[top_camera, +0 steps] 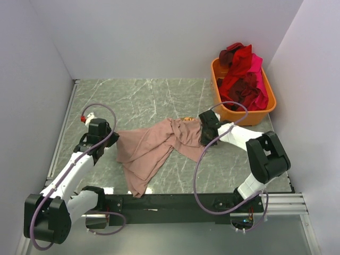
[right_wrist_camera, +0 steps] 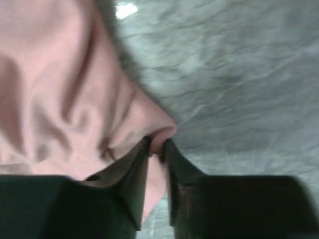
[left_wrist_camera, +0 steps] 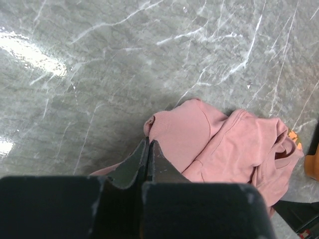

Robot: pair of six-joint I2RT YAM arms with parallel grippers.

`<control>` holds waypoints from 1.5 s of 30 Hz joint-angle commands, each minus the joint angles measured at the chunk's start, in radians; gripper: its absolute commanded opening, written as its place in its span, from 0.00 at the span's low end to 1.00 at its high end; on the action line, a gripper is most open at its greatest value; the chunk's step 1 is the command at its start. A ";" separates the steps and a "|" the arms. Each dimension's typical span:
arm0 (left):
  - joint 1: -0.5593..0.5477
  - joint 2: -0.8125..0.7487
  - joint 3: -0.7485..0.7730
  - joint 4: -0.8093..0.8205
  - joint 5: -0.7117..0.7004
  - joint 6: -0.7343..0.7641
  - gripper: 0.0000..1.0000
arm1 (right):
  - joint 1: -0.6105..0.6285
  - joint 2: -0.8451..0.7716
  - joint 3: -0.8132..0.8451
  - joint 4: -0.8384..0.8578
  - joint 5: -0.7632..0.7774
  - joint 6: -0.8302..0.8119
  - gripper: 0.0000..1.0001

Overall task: Fold and stack the t-shirts
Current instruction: Flatten the tshirt out

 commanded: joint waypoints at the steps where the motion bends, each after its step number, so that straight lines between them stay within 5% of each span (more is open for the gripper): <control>1: -0.005 -0.010 0.059 0.003 -0.038 -0.001 0.01 | 0.041 0.000 0.042 -0.022 0.048 -0.002 0.18; 2: -0.005 -0.008 0.063 0.001 -0.038 -0.003 0.01 | 0.048 -0.017 0.042 -0.022 0.058 0.001 0.00; 11: -0.005 -0.090 0.233 -0.059 -0.152 -0.017 0.01 | 0.058 -0.315 0.131 -0.062 0.284 -0.019 0.00; 26: -0.006 -0.350 0.649 0.007 -0.284 0.095 0.01 | 0.059 -0.725 0.558 0.015 0.269 -0.257 0.00; 36: -0.008 -0.308 0.876 0.033 -0.245 0.177 0.01 | 0.059 -0.660 0.865 -0.024 0.177 -0.372 0.00; 45: 0.000 0.024 1.034 0.018 -0.335 0.273 0.01 | 0.022 -0.387 1.012 0.042 0.152 -0.412 0.00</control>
